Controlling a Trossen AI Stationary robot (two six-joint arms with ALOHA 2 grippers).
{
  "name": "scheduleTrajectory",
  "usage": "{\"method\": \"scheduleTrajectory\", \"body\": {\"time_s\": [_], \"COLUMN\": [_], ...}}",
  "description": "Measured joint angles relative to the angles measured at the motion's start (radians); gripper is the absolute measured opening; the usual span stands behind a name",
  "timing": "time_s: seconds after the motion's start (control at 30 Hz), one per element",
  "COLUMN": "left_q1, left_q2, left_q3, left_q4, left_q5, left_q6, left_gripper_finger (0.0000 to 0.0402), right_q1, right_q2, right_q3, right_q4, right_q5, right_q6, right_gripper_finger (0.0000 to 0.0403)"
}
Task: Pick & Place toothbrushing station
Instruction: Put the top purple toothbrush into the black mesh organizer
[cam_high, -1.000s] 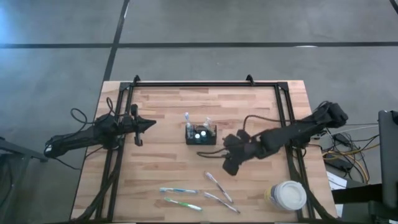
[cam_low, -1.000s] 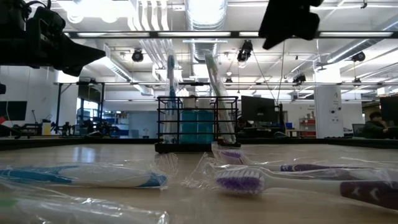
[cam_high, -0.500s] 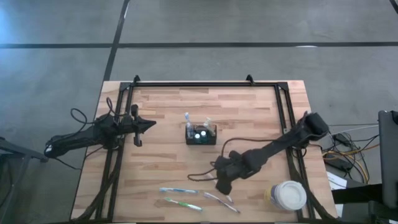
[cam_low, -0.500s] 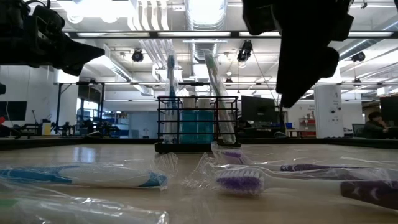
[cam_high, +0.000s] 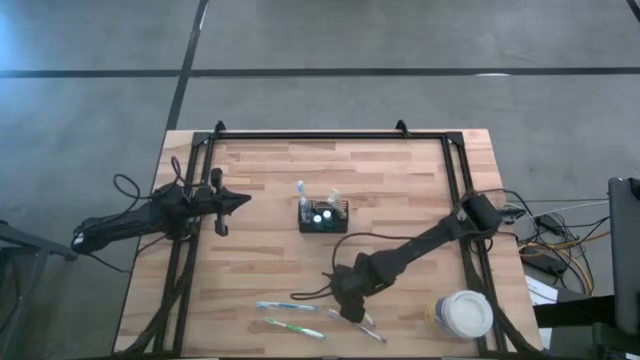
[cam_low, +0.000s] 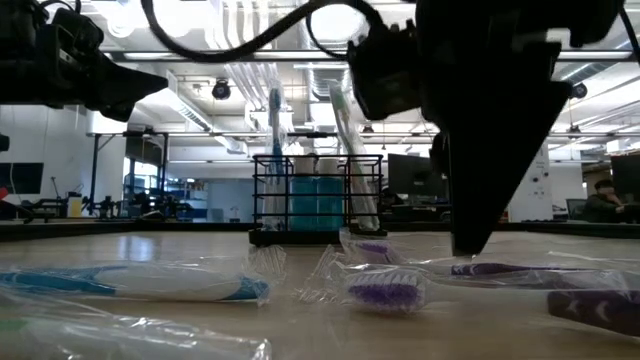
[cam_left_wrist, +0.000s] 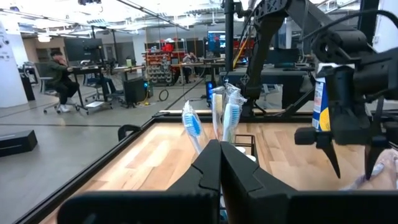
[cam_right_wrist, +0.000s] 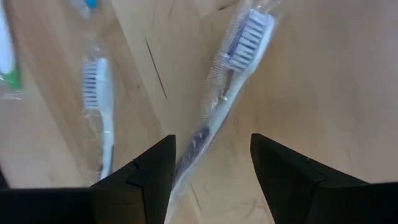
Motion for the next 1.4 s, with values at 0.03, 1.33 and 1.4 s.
{"method": "scheduleTrajectory", "body": {"time_s": [0.03, 1.33, 1.4], "left_q1": [0.000, 0.000, 0.000], "left_q2": [0.000, -0.003, -0.003], "left_q3": [0.000, 0.000, 0.000], "left_q4": [0.001, -0.012, -0.014], "left_q5": [0.000, 0.000, 0.000], "left_q6": [0.000, -0.001, -0.001], "left_gripper_finger": [0.0003, 0.0003, 0.0003], "right_q1": [-0.002, -0.037, -0.038], "right_q2": [0.009, 0.034, 0.007], "right_q3": [0.004, 0.041, 0.041], "right_q4": [0.000, -0.193, -0.187], "right_q5": [-0.004, 0.129, 0.162], "right_q6": [-0.010, -0.357, -0.379], "right_gripper_finger": [0.0203, 0.0018, 0.0018]}}
